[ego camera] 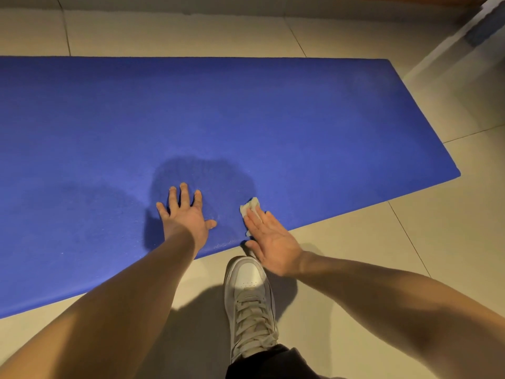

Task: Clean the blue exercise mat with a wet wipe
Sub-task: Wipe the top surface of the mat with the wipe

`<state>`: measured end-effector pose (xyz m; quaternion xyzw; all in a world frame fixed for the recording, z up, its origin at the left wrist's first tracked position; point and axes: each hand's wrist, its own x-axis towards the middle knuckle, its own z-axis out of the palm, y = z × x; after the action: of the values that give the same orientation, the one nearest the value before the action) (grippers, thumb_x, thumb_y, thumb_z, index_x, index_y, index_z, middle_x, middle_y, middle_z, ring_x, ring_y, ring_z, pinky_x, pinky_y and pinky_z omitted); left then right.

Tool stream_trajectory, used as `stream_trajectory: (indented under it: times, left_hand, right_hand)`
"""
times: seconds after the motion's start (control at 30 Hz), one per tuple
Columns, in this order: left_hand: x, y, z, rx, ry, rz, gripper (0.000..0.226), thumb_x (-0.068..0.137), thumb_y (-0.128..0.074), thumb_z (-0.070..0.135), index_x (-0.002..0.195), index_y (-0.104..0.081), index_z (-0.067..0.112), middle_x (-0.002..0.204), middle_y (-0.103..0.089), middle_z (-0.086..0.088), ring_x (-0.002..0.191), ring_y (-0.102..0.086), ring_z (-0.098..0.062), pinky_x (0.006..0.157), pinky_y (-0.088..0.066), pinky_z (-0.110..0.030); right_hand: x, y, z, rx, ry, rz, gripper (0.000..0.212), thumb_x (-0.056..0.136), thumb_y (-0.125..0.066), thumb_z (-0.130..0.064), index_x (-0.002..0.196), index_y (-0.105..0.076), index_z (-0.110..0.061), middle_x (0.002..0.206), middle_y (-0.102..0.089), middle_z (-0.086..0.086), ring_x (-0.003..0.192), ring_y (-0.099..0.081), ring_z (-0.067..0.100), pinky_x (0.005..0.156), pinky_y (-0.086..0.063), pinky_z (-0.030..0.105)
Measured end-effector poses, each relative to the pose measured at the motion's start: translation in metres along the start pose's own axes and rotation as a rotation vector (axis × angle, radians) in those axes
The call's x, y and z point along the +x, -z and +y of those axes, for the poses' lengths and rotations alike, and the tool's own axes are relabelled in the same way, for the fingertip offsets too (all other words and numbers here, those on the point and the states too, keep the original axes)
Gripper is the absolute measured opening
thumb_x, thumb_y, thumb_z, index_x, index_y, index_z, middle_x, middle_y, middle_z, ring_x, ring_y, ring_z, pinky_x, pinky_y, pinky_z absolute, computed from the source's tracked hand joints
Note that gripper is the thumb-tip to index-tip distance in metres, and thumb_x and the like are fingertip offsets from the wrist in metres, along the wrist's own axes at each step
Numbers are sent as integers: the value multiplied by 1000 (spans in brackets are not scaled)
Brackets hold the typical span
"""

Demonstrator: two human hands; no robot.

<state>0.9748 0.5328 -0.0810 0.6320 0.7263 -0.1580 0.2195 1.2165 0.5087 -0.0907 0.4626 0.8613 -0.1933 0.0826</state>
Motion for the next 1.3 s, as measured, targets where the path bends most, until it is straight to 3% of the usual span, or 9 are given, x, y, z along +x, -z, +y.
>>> stream_trajectory:
  times: [0.23,0.37,0.53,0.77,0.87,1.03,1.1,1.2,1.3]
  left_hand:
    - [0,0,0,-3,1,6,85,98,-35,65,159,9,24,164,24,-9,151,19,-36,121,-5,-60]
    - [-1,-1,0,3,-3,33,86,98,-35,66,159,8,24,164,21,-9,151,17,-37,121,-7,-60]
    - [-2,-1,-3,37,2,63,86,95,-33,71,159,5,28,165,18,-6,152,12,-33,122,-12,-54]
    - [0,-5,-5,28,-10,96,86,94,-35,72,160,0,29,166,15,-5,152,10,-32,121,-13,-52]
    - [-1,-7,-6,35,-8,143,86,93,-36,74,160,-4,29,166,11,-6,152,6,-33,120,-16,-52]
    - [-2,-5,-13,80,-43,166,85,93,-32,75,159,-3,31,167,7,-4,152,1,-32,118,-20,-48]
    - [0,-2,-19,142,-77,174,80,96,-29,72,159,-2,31,166,4,-4,151,-4,-31,118,-20,-45]
    - [7,6,-29,220,-135,200,73,98,-31,66,159,-9,32,163,-7,-4,146,-18,-29,116,-23,-42]
    - [15,18,-32,220,-133,175,75,96,-41,64,157,-17,26,157,-19,-3,138,-28,-28,112,-27,-40]
  right_hand:
    - [43,19,16,-33,-512,-64,73,106,-16,-52,160,6,-7,168,15,11,153,20,31,126,2,46]
    - [44,8,-36,-161,-262,-18,76,105,-16,-49,157,15,-2,166,16,17,151,23,38,126,-5,49]
    - [41,7,-27,-248,117,-117,69,104,-8,-47,161,11,-14,168,18,7,152,25,23,126,3,42]
    - [76,37,31,-139,-408,-123,70,107,-17,-51,161,5,-11,169,12,6,154,17,27,126,2,45]
    - [78,28,1,-39,-381,-37,73,107,-24,-47,160,5,-7,167,15,12,153,21,32,125,-3,48]
    - [59,14,-30,-239,2,-77,72,103,-2,-46,160,6,-3,166,21,13,150,29,31,126,4,44]
    - [62,21,-14,-175,118,-69,67,105,-13,-43,161,3,-10,168,16,6,153,23,22,126,6,39]
    - [79,36,14,-67,-81,-7,63,107,-31,-38,161,-7,-18,169,3,2,155,-4,23,126,-5,40]
    - [101,47,26,-104,-366,-66,68,108,-21,-47,161,2,-10,169,11,5,155,14,26,126,2,42]
